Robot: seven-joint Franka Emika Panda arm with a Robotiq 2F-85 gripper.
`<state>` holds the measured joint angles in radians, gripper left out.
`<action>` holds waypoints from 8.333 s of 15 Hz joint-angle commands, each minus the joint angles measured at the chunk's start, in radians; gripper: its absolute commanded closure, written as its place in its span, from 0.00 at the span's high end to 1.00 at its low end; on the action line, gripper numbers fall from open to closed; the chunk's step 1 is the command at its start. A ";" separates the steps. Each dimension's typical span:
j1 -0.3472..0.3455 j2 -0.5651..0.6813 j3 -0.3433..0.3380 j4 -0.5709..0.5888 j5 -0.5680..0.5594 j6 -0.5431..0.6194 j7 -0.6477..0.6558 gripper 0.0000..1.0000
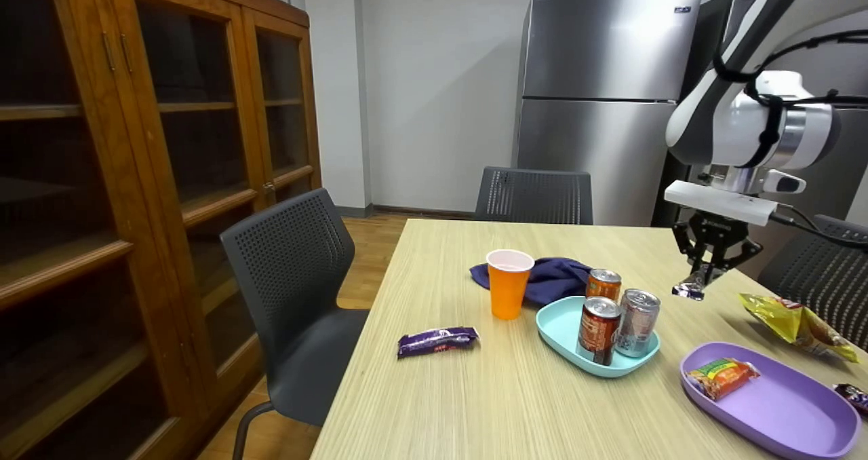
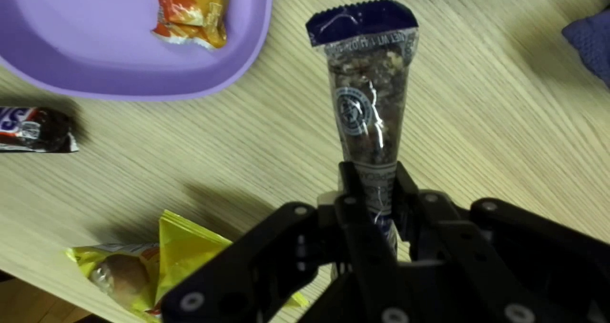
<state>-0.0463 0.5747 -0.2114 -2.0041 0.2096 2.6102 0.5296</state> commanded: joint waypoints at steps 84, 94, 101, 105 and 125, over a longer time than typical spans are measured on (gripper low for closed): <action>-0.146 -0.139 -0.107 -0.434 0.336 0.248 0.512 1.00; -0.198 0.049 -0.109 -0.299 0.372 0.263 0.766 1.00; -0.207 0.098 -0.083 -0.269 0.362 0.273 0.798 1.00; -0.204 0.070 -0.060 -0.306 0.357 0.303 0.766 0.58; -0.007 -0.182 -0.249 -0.525 0.051 0.320 0.714 0.04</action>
<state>-0.0946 0.4979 -0.4455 -2.4451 0.3326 2.9134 1.2979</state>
